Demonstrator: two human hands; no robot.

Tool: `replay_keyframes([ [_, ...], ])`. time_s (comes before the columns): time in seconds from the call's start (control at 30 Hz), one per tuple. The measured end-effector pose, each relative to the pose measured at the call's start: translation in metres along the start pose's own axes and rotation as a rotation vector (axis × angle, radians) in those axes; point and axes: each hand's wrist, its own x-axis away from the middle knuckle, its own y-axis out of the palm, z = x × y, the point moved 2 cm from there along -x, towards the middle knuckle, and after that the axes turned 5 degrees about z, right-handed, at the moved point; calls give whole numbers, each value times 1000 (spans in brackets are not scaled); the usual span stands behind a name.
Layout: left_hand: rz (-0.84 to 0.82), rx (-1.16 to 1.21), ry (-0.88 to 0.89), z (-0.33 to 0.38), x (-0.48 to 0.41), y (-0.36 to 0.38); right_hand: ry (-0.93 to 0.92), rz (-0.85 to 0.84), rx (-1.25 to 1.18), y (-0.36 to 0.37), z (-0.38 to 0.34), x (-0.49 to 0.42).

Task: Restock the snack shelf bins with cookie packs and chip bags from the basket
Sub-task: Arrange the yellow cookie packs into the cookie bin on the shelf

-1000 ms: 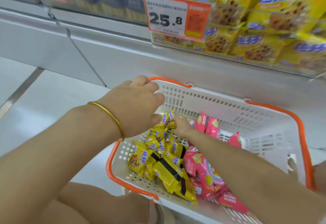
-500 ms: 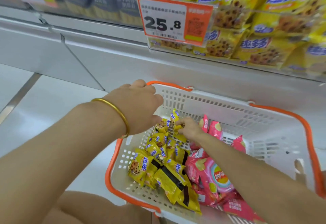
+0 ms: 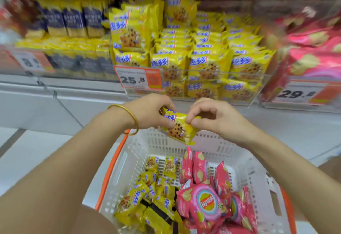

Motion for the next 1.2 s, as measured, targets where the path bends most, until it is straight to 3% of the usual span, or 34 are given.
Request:
replay_keyframes([
  [0.2, 299, 501, 124, 35, 8, -38, -190, 244, 334, -33, -67, -6],
  [0.33, 706, 836, 103, 33, 3, -62, -170, 410, 249, -60, -93, -49],
  [0.4, 976, 629, 129, 22, -1, -73, -158, 548, 233, -71, -96, -82],
  [0.47, 1110, 167, 183, 13, -6, -77, -169, 659, 282, -77, -98, -119],
  [0.53, 1079, -145, 201, 4, -15, -75, -146, 706, 360, -81, -96, -153],
  [0.63, 1001, -278, 174, -1, -23, -69, -71, 699, 463, -85, -83, -191],
  [1.07, 969, -332, 131, 0, -31, -61, -35, 650, 410, -86, -61, -223],
  [1.2, 958, -340, 152, -3, -29, -60, -14, 575, 539, -78, -69, -214],
])
